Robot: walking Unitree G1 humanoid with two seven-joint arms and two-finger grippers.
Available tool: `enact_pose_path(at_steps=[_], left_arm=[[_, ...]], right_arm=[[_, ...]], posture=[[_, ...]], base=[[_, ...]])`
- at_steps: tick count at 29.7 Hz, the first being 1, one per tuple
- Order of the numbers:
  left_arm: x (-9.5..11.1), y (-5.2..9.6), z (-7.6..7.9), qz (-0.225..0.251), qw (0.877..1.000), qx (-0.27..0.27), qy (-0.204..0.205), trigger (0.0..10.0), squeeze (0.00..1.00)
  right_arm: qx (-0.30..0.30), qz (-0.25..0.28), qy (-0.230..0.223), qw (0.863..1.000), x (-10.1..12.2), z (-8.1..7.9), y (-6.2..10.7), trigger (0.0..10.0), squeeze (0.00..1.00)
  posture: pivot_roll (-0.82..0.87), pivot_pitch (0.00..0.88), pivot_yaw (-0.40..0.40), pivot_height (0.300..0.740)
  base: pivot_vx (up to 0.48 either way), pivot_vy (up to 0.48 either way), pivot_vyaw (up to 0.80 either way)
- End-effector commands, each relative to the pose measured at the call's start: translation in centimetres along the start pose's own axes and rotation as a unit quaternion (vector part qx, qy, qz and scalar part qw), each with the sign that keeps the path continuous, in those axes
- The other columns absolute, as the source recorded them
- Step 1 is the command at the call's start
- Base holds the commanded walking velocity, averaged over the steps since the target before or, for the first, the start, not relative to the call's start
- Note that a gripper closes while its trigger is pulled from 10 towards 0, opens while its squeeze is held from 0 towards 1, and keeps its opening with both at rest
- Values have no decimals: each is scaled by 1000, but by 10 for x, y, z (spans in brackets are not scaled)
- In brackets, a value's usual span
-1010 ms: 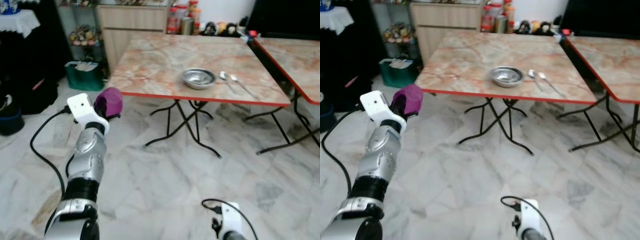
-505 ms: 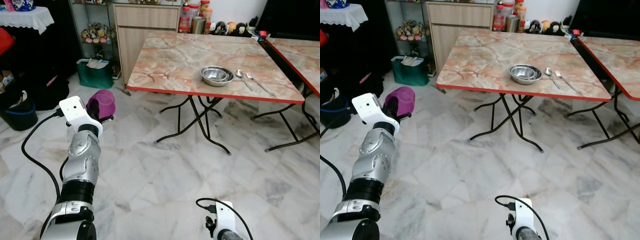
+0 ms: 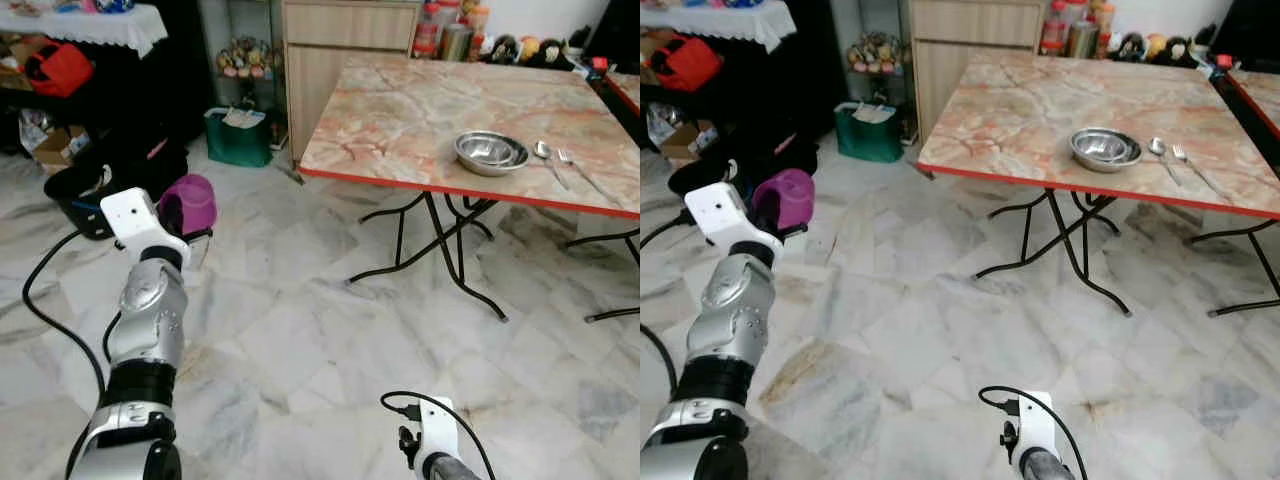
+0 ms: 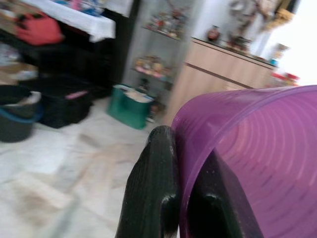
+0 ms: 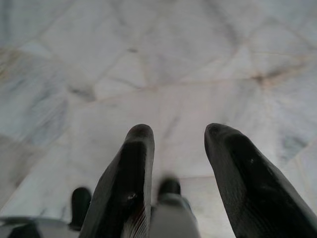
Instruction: Setting the table
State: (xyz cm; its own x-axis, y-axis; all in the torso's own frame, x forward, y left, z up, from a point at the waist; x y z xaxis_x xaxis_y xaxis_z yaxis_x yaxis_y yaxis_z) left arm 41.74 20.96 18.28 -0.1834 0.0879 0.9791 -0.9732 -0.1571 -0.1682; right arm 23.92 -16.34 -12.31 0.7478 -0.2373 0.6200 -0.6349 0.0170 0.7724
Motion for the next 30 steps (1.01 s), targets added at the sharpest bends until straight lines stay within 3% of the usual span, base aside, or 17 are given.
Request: enact_pose_path(at_steps=[1,9,18,30], left_arm=[[4,-2,20,5,1000,-27,-5,10000,0],[4,-2,25,5,999,-37,-2,10000,0],[4,-2,27,6,999,-41,-3,10000,0],[3,-2,28,4,999,-40,-1,10000,0]], right_arm=[[-17,-2,-2,1000,-3,14,2,10000,0],[-25,-5,1,1000,-3,18,2,10000,0],[-26,-7,-1,1000,-4,21,2,10000,0],[-31,-5,-3,999,-4,24,3,10000,0]], posture=[[-27,0,-17,740],[-27,0,-18,740],[-26,0,-20,740],[-27,0,-22,740]], base=[[349,0,0],[348,0,0],[347,0,-606],[347,0,0]])
Point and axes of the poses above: a point about 5 cm out from each wrist's last joint towards the gripper, its own y axis pointing back from the gripper into the wrist, its own x axis along the axis of the wrist's last joint, z = x × y, the point moved 6 cm from there along -y, pointing out of the wrist towards the gripper, and after that the axes turned 11 degrees about -y, right-handed, at the moved point
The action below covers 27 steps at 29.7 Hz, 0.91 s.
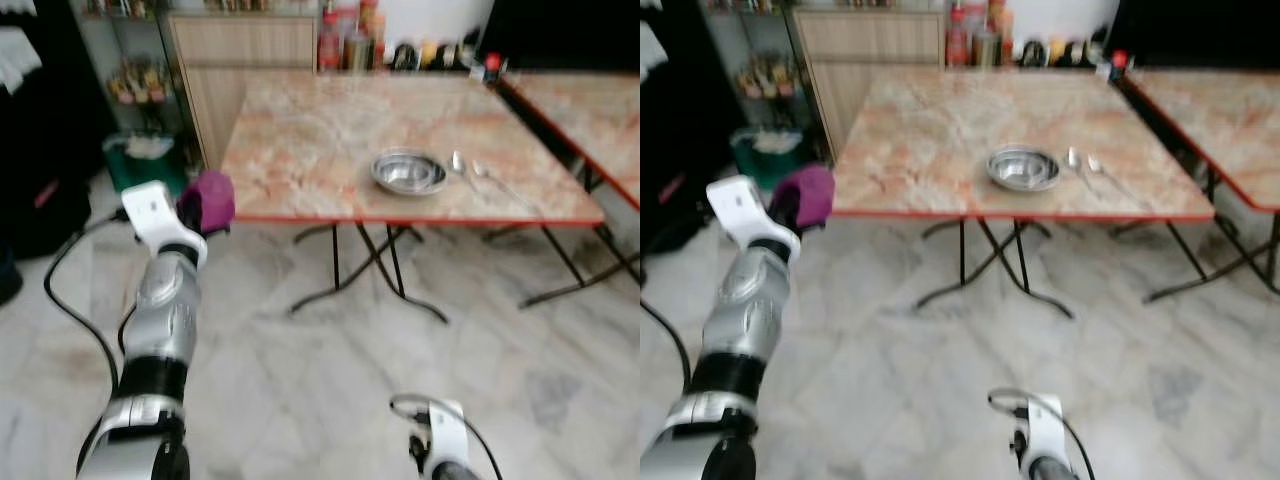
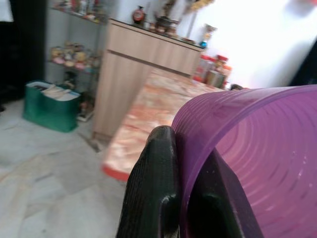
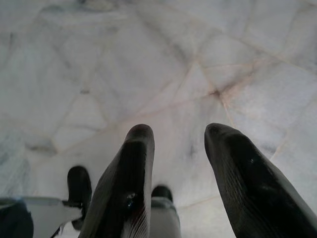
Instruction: Setting the table
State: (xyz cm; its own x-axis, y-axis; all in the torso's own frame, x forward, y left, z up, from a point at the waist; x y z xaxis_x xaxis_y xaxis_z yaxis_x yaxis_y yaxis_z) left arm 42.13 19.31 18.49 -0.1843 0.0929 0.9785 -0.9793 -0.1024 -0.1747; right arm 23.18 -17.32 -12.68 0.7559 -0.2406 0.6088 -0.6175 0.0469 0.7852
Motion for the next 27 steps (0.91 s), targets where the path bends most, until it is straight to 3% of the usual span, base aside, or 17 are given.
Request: enact_pose_path(at_steps=[1,14,27], left_arm=[[3,-1,10,4,1000,-12,-4,10000,0],[3,-2,10,2,1000,-11,-3,10000,0],[1,-2,9,-2,1000,-8,-4,10000,0]], right_arm=[[-15,2,-2,1000,1,12,1,10000,0],[-10,3,0,1000,2,11,1,10000,0],[-9,2,-1,1000,0,10,1,10000,0]], posture=[[-27,0,-22,740],[-29,0,-19,740],[-32,0,-19,740]], base=[[345,0,0],[355,0,0],[480,0,0]])
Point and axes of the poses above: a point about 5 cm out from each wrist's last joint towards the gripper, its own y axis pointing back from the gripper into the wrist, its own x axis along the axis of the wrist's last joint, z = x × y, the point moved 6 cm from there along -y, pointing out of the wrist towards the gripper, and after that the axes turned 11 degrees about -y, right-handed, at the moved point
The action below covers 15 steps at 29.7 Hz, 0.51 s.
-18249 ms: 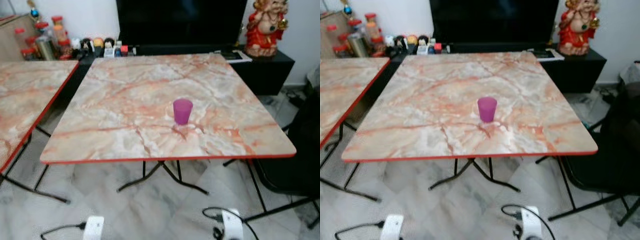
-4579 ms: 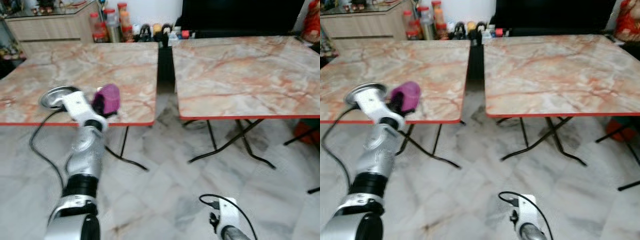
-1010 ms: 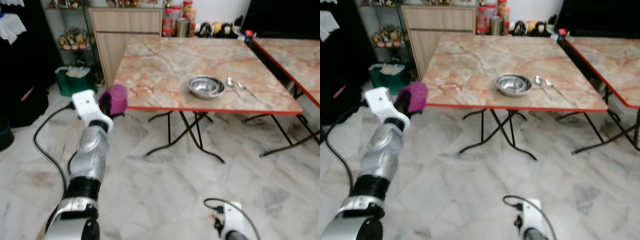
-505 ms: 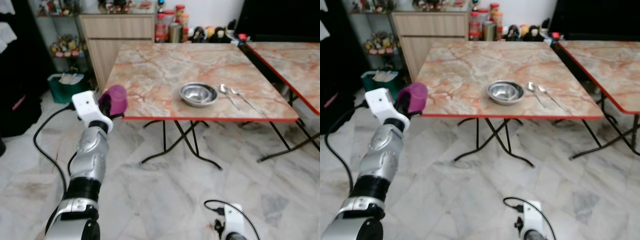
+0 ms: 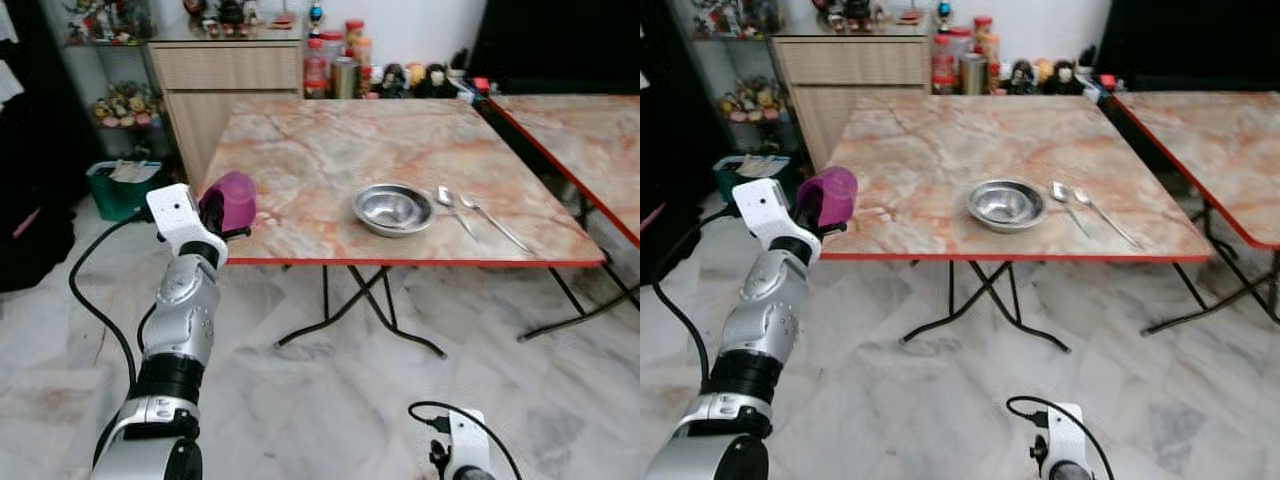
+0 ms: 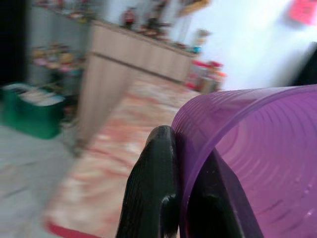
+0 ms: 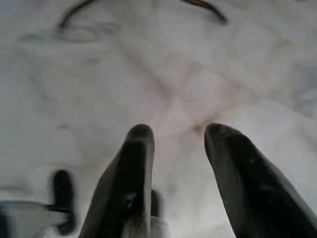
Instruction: Setting the table
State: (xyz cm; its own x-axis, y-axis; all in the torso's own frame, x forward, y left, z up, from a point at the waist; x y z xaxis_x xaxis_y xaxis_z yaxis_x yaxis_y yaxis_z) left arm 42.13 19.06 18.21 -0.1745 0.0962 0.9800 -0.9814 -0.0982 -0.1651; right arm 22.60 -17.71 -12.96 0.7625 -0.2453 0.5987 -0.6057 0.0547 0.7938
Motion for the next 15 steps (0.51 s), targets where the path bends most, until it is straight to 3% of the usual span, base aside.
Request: enact_pose_path(at_steps=[1,13,15], left_arm=[[4,-2,7,3,1000,-8,-4,10000,0],[5,-2,8,4,1000,-9,-4,10000,0],[5,-2,6,4,1000,-8,-5,10000,0]], right_arm=[[-5,8,0,1000,6,5,0,10000,0],[-4,5,14,1000,2,10,1,10000,0],[-19,-4,23,1000,-8,29,5,10000,0]], posture=[[-31,0,-21,740],[-29,0,-22,740],[-27,0,-22,740]], base=[[480,0,0],[480,0,0],[480,0,0]])
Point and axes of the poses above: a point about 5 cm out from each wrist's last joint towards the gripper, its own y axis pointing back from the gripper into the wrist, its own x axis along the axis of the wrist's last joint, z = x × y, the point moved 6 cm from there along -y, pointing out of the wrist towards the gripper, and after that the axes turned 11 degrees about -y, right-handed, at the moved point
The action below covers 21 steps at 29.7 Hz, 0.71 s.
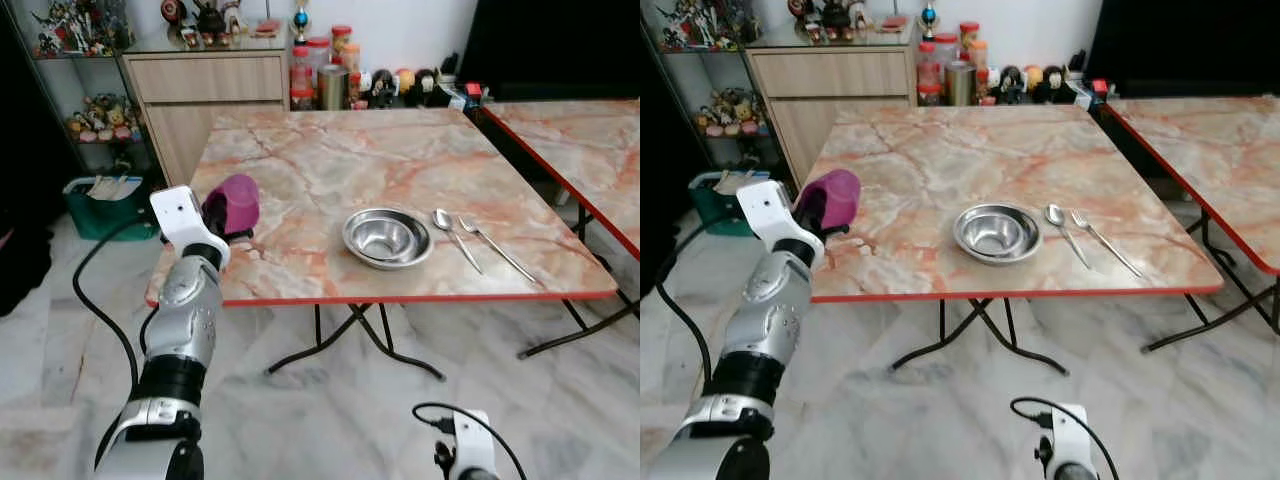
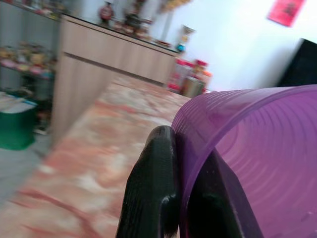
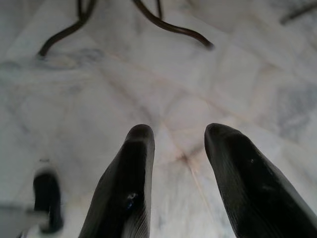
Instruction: Setting the table
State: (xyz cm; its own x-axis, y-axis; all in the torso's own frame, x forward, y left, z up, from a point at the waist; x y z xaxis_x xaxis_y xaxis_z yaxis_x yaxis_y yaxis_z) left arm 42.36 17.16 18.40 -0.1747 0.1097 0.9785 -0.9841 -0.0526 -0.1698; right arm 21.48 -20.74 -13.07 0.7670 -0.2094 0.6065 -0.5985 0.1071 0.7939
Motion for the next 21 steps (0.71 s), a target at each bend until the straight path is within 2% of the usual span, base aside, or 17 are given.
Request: enact_pose_path(at_steps=[1,5,8,16,21], left_arm=[[6,-1,-13,5,1000,15,-12,10000,0],[5,-1,-11,3,1000,13,-12,10000,0],[4,-1,-9,2,1000,10,-11,10000,0],[2,-1,-5,-3,1000,1,-11,10000,0],[2,-1,-3,-5,1000,-7,-9,10000,0]], right_arm=[[5,-9,5,1000,-9,1,2,10000,0],[-12,-25,11,1000,-26,22,8,10000,0],[-23,-33,2,999,-36,30,11,10000,0],[-22,-45,-16,999,-48,26,14,10000,0],[-16,-45,-24,999,-48,17,13,10000,0]], posture=[[-30,1,-21,740],[-41,2,-18,740],[-48,6,-16,740],[-52,13,-5,740],[-45,13,-2,740]], base=[[480,0,0],[480,0,0],[480,0,0],[480,0,0],[62,0,0]])
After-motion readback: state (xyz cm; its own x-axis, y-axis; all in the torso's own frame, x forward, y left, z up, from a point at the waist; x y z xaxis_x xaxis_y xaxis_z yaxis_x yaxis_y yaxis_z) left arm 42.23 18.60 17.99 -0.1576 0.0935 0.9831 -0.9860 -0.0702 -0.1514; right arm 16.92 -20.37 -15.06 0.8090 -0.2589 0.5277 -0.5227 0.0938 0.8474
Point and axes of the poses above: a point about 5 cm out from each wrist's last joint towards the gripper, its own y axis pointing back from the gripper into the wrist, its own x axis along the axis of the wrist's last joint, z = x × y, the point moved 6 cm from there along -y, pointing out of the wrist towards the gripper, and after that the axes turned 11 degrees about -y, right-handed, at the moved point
